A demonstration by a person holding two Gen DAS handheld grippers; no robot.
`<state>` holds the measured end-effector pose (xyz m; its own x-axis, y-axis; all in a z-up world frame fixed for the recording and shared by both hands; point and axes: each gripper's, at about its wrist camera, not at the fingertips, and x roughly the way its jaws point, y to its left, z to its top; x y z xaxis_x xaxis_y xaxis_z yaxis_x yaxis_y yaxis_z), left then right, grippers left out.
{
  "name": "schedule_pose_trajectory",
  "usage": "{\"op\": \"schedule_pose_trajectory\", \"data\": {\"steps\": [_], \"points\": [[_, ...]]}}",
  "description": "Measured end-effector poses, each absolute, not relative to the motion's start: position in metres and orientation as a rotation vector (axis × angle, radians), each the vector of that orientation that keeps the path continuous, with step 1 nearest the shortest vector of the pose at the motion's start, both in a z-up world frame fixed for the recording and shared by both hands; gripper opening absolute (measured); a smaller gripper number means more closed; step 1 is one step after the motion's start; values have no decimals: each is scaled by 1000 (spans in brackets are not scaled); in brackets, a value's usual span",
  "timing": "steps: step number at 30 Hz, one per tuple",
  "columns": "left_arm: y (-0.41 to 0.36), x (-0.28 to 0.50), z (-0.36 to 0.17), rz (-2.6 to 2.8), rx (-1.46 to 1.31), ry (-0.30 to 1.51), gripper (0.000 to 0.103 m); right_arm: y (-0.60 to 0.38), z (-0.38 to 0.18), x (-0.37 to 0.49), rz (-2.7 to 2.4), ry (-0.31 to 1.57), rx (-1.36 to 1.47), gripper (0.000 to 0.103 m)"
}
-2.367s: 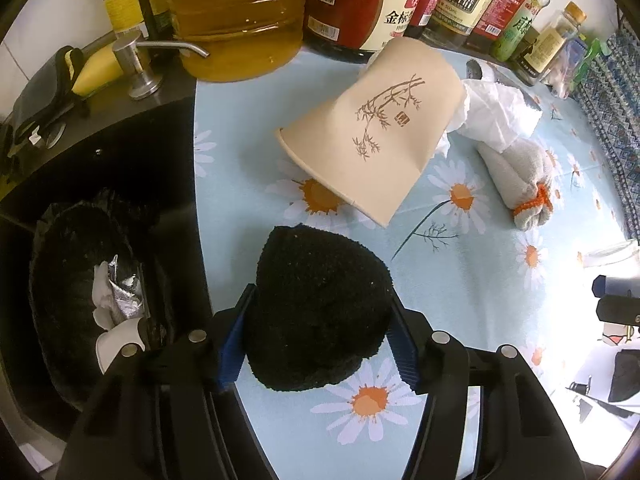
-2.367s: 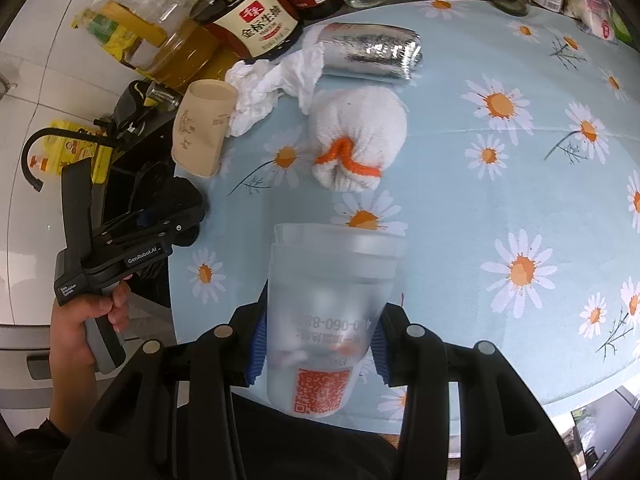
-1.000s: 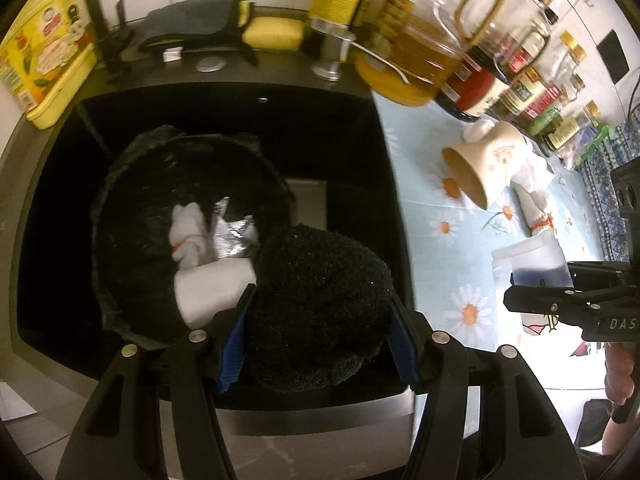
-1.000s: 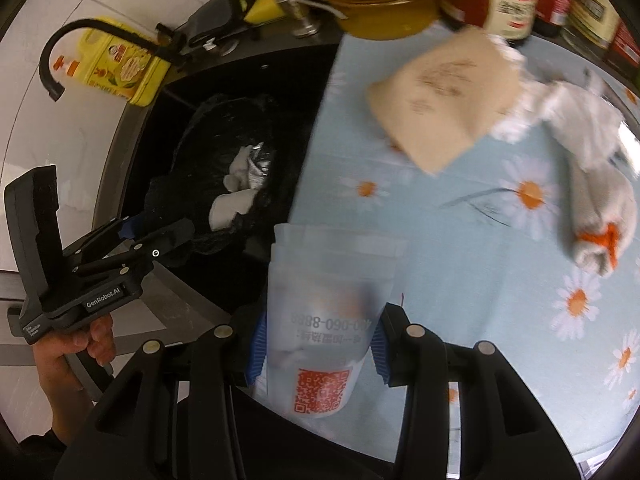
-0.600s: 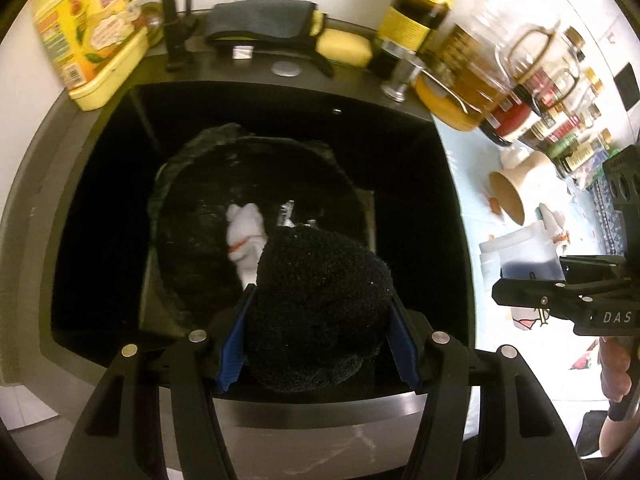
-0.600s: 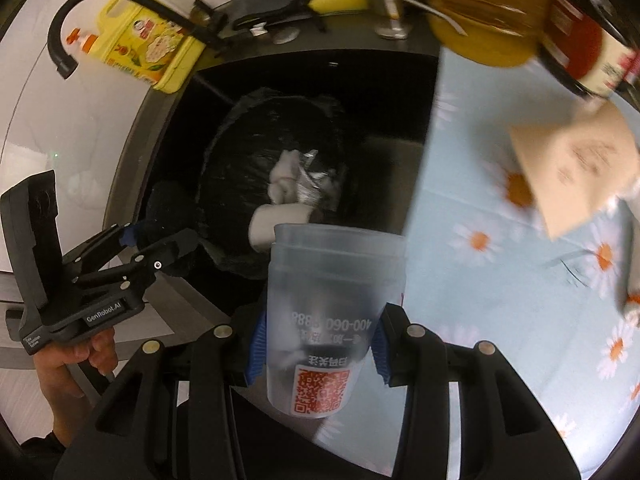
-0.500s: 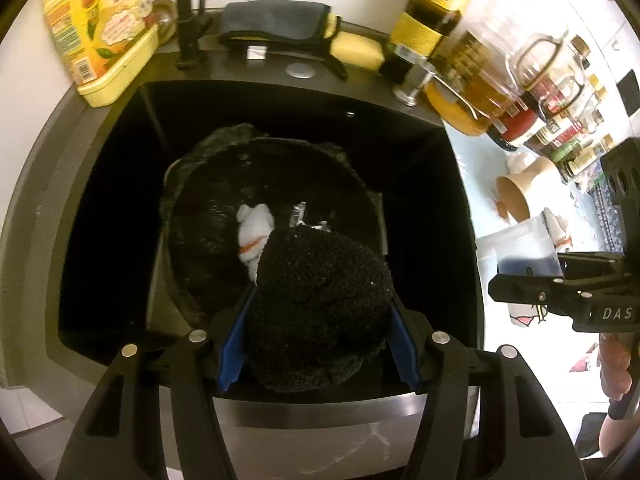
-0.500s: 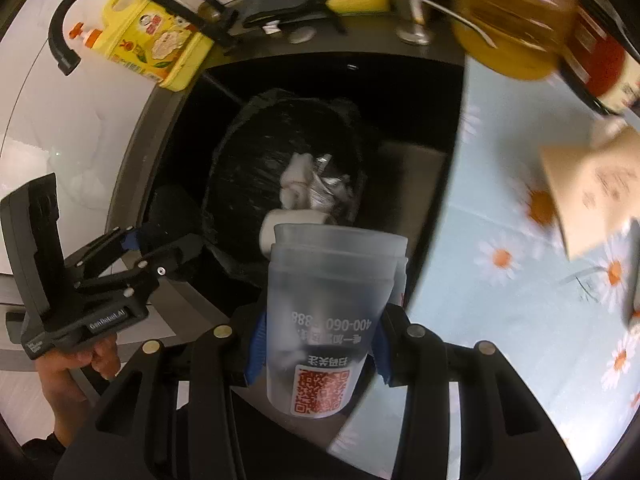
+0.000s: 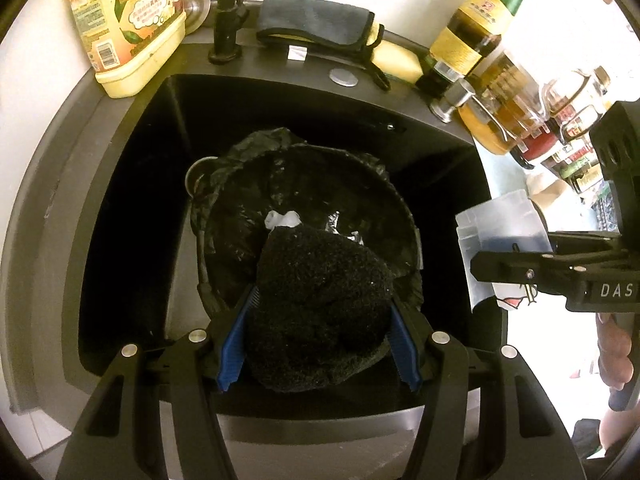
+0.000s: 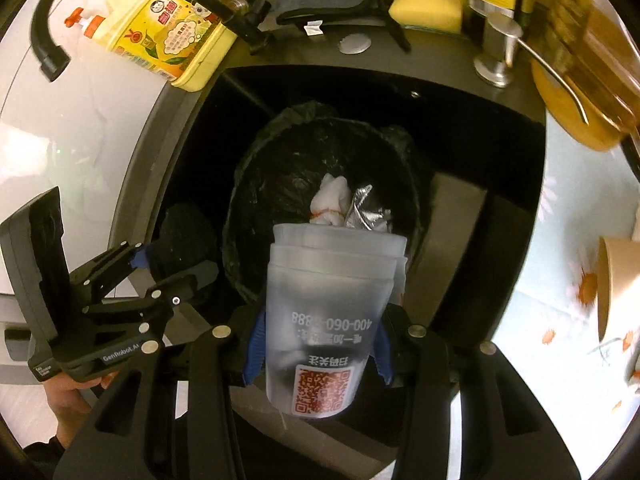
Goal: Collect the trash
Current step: 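Open both tools to drop the sponge and plastic cup into the bin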
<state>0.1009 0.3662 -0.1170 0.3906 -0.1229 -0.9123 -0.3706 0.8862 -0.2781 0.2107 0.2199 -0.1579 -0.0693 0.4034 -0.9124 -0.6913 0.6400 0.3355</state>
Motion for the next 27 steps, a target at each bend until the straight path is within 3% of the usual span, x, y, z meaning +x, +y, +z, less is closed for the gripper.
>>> {"op": "schedule_pose_trajectory", "data": {"steps": [14,27], "points": [[399,114,-145,163,-554,1201,58,281,-175,234,913,1419,-343,47],[411,116,-160,181,-605,1238,63,304,-183,243,900,1445,-360,66]]}}
